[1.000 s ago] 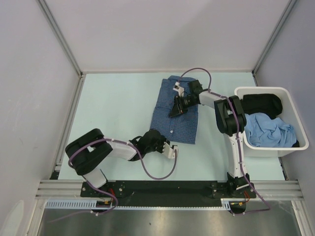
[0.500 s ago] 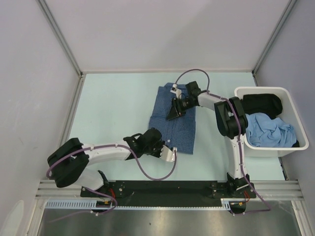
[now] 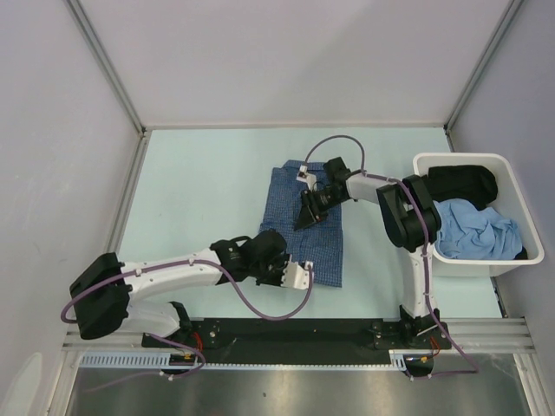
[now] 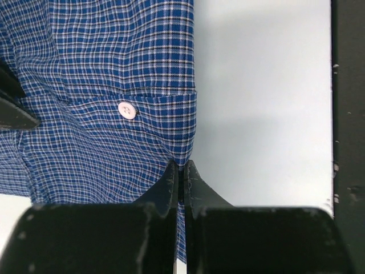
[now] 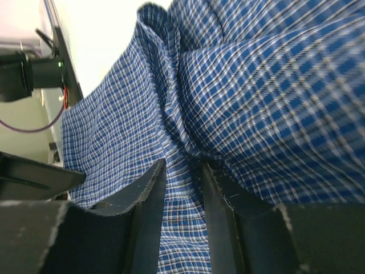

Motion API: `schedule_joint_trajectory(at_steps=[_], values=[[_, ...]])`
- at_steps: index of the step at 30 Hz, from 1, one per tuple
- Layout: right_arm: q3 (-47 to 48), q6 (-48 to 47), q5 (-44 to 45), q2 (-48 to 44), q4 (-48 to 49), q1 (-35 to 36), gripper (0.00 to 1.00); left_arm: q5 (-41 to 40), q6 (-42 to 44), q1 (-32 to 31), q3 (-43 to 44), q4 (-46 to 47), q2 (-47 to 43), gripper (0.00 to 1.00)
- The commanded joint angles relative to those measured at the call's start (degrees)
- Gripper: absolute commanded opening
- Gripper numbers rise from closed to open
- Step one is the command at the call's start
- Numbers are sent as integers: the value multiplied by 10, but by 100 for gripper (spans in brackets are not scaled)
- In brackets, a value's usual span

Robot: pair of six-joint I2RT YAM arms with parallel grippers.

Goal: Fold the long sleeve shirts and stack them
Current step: Fold the shirt

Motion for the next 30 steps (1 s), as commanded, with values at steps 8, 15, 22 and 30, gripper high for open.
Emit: schedule_joint_trajectory(at_steps=[8,15,22,30], values=[[-53,-82,8,-35,-36,35,33,48,-62,-6,59,-79,-42,0],[-77,-121,-13,-41,-80,54,31,52,-66,0,143,-156,-45,0],[-100,-165,-45,-54,-131,81,31,71,-38,72,246,-174,19,0],[-56,-212,-62,-36,-203,84,31,125,-19,165,322,-164,137,0]])
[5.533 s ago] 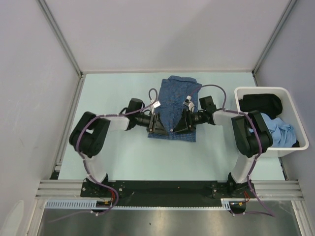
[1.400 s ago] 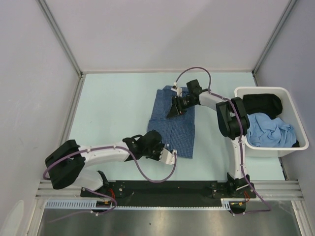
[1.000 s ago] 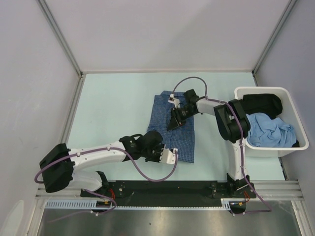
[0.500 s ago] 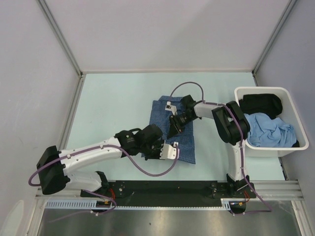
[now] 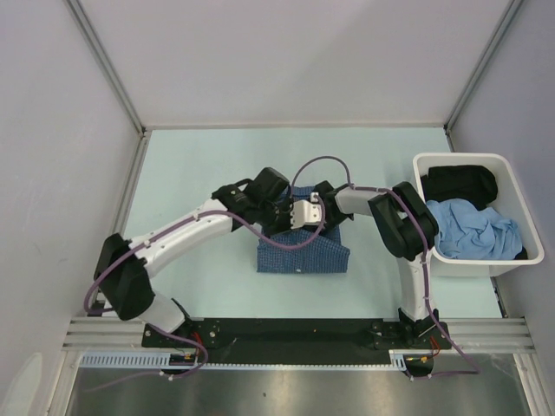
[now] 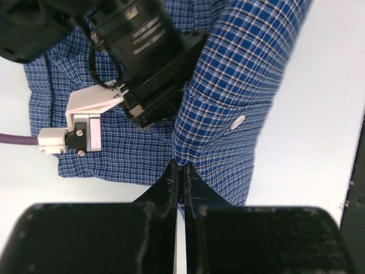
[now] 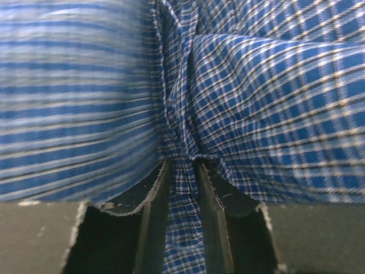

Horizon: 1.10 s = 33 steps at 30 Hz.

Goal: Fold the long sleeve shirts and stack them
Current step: Fold the shirt

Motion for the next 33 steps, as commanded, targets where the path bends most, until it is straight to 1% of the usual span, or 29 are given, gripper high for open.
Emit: schedule_joint_trajectory(at_steps=[1,5,10,13,17,23,24,25,26,27,29,30,31,33], values=[[54,-52,-19,6,-67,1,31,46,20,39,39,12,52,0],[92,-55,-4,12,-93,-17,34,79,37,64,57,4,69,0],[133,-53,26,23,-115,-31,40,98,50,65,59,-4,80,0],[169,-39,37,30,-122,-52,42,107,53,68,60,-7,89,0],[243,-39,35,49,-154,-83,45,112,59,72,68,-7,106,0],[329,-51,31,59,-219,-137,57,125,64,101,99,-22,150,1],[346,-51,32,55,-225,-142,61,126,65,105,103,-23,165,1],[351,-47,32,51,-231,-156,66,128,66,114,116,-24,172,2],[355,-44,32,48,-231,-163,74,128,68,118,123,-25,182,3],[358,-40,32,41,-232,-171,78,129,72,121,130,-25,190,4],[365,-34,35,35,-236,-191,81,134,78,133,153,-26,217,8],[366,-33,38,29,-239,-198,82,141,82,138,162,-27,226,11],[366,-32,39,25,-238,-204,83,147,84,149,184,-28,247,23],[366,-33,45,21,-243,-221,84,147,74,160,212,-29,269,32]])
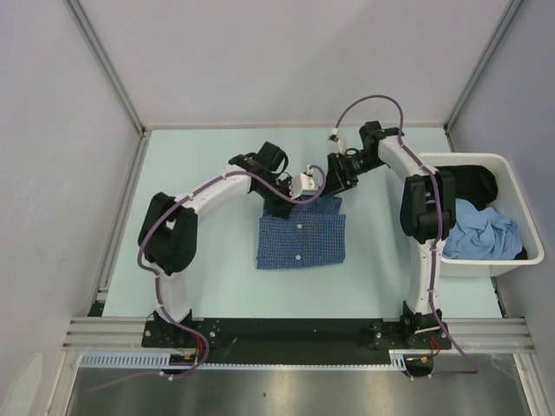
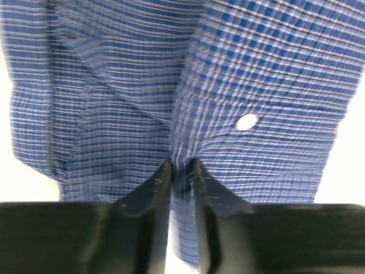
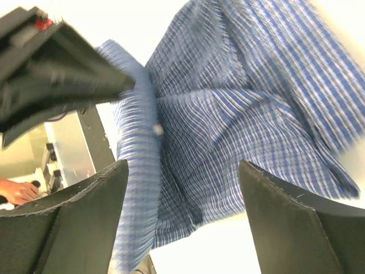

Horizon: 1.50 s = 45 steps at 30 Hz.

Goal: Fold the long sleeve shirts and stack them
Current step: Fold the shirt

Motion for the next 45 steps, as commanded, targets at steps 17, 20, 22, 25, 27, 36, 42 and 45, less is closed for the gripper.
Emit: schedule_joint_trajectory(at_steps=[17,20,22,25,27,36,42,45], values=[[-72,-107,7,-88,-123,-48,82,216,-138,164,52,-63,63,67],[-78,-141,13,-93,-156,-35,80,215,-144,164,39,-39,79,67],[-90,-150,18,-97,-165,-30,79,213,-157,164,32,-25,89,66],[-104,-156,35,-99,-160,-18,73,211,-168,164,33,-13,102,66],[-119,-167,41,-95,-152,-12,69,210,-167,163,32,-7,115,65],[-117,-143,56,-63,-92,-8,42,200,-154,156,39,-4,150,64],[-107,-149,65,-54,-84,-2,27,222,-157,155,16,-12,138,57],[-103,-153,71,-50,-78,0,18,216,-164,156,15,-18,136,54]])
